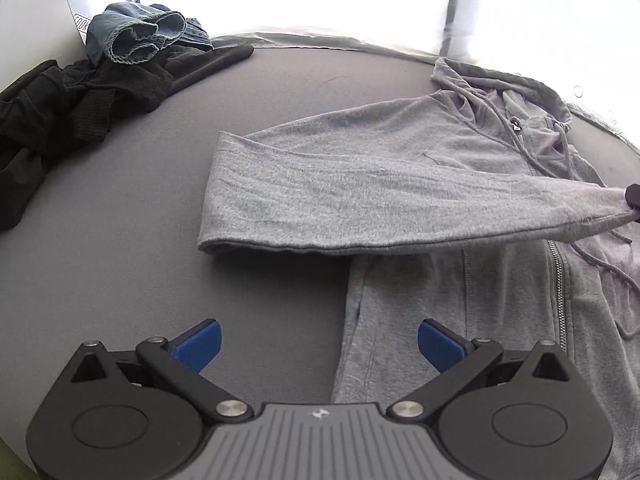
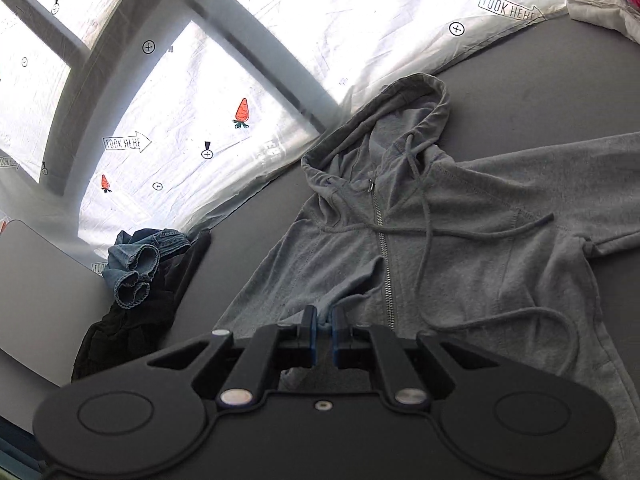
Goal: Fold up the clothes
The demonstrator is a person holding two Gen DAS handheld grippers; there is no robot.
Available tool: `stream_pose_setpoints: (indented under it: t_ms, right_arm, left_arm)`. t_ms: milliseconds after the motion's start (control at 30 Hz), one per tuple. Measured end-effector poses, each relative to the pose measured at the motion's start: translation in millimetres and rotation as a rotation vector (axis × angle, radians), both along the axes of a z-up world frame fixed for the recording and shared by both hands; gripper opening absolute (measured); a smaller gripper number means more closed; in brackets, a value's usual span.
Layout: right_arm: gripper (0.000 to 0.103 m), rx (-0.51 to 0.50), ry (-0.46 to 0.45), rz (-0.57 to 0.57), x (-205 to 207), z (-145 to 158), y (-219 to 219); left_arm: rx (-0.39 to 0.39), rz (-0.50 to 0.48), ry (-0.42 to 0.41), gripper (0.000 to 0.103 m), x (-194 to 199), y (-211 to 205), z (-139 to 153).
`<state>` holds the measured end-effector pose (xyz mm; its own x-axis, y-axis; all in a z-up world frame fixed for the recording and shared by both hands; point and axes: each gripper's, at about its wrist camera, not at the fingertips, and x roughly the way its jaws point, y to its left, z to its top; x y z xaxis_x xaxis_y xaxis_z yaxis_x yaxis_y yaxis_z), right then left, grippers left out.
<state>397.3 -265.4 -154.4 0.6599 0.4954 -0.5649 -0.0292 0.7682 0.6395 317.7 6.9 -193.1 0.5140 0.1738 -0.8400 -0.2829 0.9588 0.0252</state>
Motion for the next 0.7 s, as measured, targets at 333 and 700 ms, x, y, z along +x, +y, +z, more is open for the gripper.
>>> stream_pose_setpoints:
  t_ms: [333, 700]
  right_arm:
    - [0.007, -0.054, -0.056, -0.052, -11, 2, -82]
    - [0.007, -0.089, -0.090, -0.176, 8, 2, -155]
  left_arm:
    - [-0.042, 0.145, 0.045, 0.103, -8, -15, -31]
    - [-0.011, 0.175, -0.055, 0.103, -22, -22, -31]
